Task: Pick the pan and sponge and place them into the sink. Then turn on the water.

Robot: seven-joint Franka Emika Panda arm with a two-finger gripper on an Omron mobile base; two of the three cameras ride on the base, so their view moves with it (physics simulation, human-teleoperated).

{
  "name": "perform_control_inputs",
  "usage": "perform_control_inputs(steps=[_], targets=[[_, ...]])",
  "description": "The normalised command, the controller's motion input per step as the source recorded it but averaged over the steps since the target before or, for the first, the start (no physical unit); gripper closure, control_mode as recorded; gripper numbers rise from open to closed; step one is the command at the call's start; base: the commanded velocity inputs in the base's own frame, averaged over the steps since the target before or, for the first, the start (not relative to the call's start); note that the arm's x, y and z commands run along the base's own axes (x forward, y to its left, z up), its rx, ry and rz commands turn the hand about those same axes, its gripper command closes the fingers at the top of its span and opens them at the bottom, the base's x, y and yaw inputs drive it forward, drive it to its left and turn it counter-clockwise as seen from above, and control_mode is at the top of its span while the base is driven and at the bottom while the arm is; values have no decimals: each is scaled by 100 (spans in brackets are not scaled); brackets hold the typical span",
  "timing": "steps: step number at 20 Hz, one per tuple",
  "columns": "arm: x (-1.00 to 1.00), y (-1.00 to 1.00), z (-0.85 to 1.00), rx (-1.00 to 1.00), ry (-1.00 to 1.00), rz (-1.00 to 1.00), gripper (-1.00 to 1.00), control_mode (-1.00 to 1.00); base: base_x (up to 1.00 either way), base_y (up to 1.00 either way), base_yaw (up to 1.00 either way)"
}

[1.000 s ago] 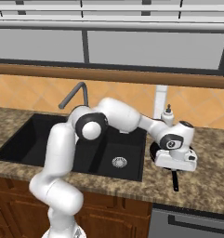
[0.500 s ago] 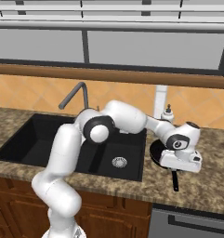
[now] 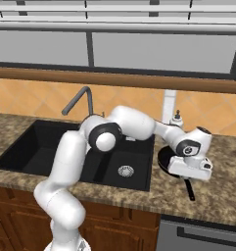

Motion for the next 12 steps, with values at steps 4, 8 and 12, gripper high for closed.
perform_control_inputs(steps=[4, 8, 12], targets=[[-32, 53, 10, -5, 0, 20, 100, -100, 0, 0, 0], [-47, 71, 22, -11, 0, 22, 100, -100, 0, 0, 0], [-55, 79, 40, -9, -6, 23, 100, -100, 0, 0, 0]])
